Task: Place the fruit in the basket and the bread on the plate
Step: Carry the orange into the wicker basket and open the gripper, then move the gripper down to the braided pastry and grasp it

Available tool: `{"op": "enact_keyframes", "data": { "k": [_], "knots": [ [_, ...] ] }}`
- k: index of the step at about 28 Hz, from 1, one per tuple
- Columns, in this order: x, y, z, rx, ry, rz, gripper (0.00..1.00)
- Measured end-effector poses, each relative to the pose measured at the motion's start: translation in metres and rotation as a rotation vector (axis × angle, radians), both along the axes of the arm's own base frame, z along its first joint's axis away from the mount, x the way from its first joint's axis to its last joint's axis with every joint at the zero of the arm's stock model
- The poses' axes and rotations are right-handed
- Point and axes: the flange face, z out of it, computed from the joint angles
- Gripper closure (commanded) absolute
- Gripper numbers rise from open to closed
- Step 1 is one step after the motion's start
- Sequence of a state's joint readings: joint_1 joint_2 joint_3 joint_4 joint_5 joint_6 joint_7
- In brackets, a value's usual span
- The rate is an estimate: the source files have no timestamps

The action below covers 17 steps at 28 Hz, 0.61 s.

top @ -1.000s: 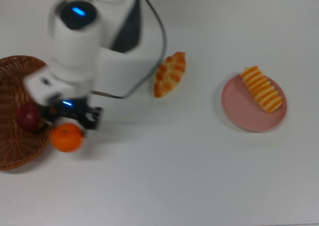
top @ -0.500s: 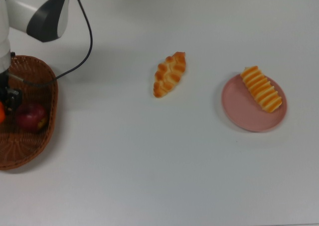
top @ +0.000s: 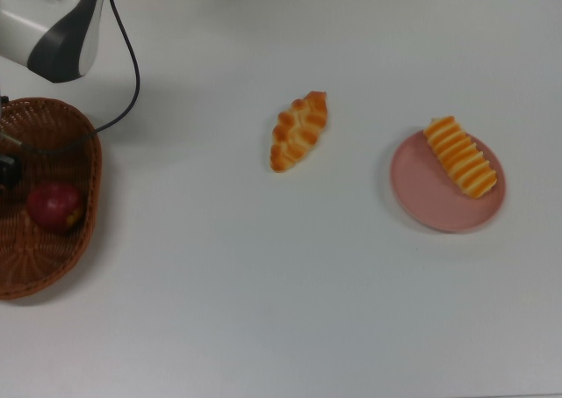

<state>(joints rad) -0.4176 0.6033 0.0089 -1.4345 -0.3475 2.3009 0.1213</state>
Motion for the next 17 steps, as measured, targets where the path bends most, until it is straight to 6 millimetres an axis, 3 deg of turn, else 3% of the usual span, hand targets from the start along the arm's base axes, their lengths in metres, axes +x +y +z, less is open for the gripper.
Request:
{"op": "enact_keyframes", "data": {
  "k": [9,14,17],
  "knots": [
    [0.007,0.013,0.015,0.007,-0.029,0.018,0.00],
    [0.019,0.048,0.046,0.040,-0.088,0.057,0.00],
    [0.029,0.088,0.065,0.076,-0.119,0.096,0.00]
  ]
}}
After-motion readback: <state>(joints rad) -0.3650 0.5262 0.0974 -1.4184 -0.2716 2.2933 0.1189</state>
